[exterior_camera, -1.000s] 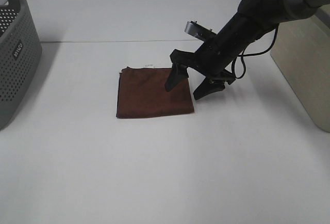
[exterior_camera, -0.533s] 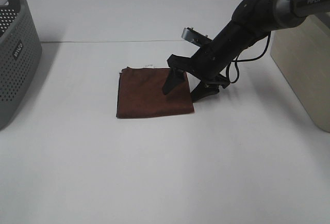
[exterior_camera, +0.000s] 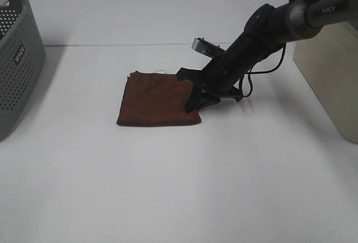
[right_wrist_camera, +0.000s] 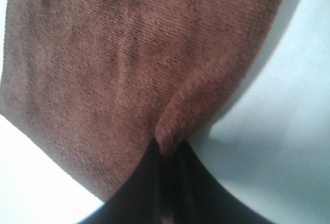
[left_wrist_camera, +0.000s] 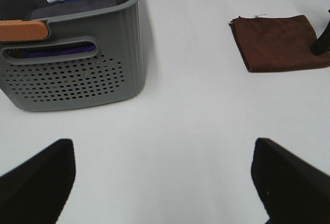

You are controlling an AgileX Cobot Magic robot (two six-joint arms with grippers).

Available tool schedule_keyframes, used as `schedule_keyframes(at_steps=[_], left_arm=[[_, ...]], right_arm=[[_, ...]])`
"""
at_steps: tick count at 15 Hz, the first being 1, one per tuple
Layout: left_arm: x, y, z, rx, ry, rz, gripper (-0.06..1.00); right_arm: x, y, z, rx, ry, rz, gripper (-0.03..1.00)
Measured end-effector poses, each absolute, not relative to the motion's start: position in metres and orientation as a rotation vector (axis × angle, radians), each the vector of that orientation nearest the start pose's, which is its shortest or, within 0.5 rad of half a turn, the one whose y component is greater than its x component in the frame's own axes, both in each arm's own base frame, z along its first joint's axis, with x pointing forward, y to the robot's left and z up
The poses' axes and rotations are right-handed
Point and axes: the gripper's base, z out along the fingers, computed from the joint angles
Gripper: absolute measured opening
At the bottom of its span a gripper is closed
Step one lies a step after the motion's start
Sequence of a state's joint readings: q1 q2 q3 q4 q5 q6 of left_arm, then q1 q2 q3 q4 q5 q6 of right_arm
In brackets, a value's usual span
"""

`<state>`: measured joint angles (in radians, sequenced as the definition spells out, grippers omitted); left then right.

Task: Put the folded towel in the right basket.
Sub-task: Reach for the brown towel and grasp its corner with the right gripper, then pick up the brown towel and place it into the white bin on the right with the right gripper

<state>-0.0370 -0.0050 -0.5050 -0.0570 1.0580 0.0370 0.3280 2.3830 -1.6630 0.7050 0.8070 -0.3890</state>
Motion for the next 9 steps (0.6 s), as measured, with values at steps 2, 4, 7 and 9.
schedule_keyframes(at_steps=[2, 4, 7, 9], left_arm=[[-0.006, -0.004, 0.279, 0.078, 2.029, -0.068, 0.88], [-0.006, -0.004, 0.279, 0.078, 2.029, -0.068, 0.88], [-0.006, -0.004, 0.279, 0.078, 2.029, -0.068, 0.88], [-0.006, -0.004, 0.279, 0.078, 2.029, -0.068, 0.88]], right_arm=[[0.429, 0.191, 0.082, -0.354, 2.881, 0.796, 0.01], [0.426, 0.190, 0.097, -0.393, 2.880, 0.790, 0.01], [0.422, 0.187, 0.153, -0.490, 2.801, 0.750, 0.01], [0.413, 0.182, 0.188, -0.557, 2.772, 0.695, 0.01]])
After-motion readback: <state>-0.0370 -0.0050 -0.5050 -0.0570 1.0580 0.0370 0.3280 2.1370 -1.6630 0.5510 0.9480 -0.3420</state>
